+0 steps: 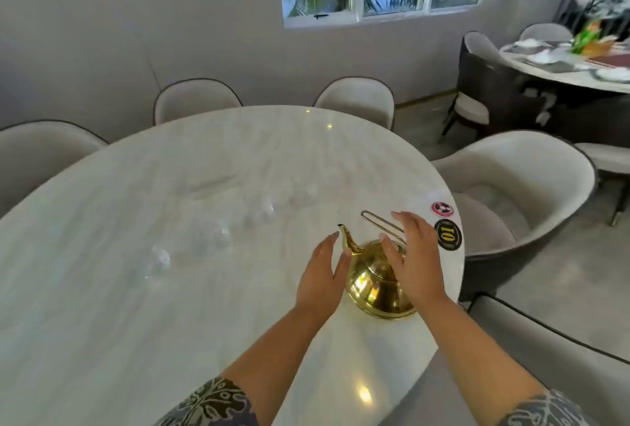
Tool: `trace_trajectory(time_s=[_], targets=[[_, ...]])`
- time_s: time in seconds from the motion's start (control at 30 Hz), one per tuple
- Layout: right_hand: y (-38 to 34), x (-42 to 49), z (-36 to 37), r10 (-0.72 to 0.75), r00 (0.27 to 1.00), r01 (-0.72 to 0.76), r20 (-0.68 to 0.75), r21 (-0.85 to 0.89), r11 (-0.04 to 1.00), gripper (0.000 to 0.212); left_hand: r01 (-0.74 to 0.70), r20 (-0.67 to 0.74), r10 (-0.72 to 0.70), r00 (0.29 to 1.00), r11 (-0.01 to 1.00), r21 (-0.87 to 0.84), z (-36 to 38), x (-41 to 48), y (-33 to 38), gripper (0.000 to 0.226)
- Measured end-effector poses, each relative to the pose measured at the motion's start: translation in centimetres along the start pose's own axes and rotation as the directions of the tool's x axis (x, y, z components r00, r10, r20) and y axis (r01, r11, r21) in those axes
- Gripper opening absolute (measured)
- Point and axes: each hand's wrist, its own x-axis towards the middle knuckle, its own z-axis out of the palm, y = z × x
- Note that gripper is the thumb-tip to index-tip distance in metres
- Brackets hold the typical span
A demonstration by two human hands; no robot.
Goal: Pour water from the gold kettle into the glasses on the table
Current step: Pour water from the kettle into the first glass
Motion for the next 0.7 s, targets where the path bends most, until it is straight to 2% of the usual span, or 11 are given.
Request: trace_trajectory(time_s=[0.13, 0.23, 0.3, 0.37, 0.5, 0.7], targets=[[3.1, 0.2, -0.2, 0.186, 0.971, -0.207, 0.153, 0.137, 0.969, 0.047, 0.1, 0.031, -0.098, 0.995, 0.991, -0.091, 3.6, 0.8, -0.5, 0.05], [4.7, 0.2, 0.2, 0.202, 0.957, -0.249, 0.21, 0.23, 0.941, 0.033, 0.155, 0.044, -0.15, 0.988, 0.977, -0.15, 6.2, 1.3, -1.7, 0.048], [5.2, 0.2, 0.5, 0.181, 0.964, -0.234, 0.197, 0.299, 0.925, 0.016, 0.184, 0.029, -0.182, 0.983, 0.964, -0.19, 7.6, 1.7, -2.6, 0.048], [5.4, 0.3, 0.9, 0.175, 0.969, -0.229, 0.174, 0.36, 0.904, 0.011, 0.21, 0.004, -0.213, 0.977, 0.958, -0.195, 8.6, 1.9, -3.2, 0.048], [5.5, 0.1, 1.4, 0.196, 0.972, -0.233, 0.127, 0.475, 0.849, 0.007, 0.236, -0.03, -0.25, 0.968, 0.942, -0.239, 9.9, 2.0, -4.0, 0.049], [5.4, 0.0, 2.2, 0.263, 0.964, -0.235, 0.043, 0.603, 0.762, 0.015, 0.245, -0.006, -0.259, 0.966, 0.921, -0.304, 11.0, 2.0, -4.3, 0.049]])
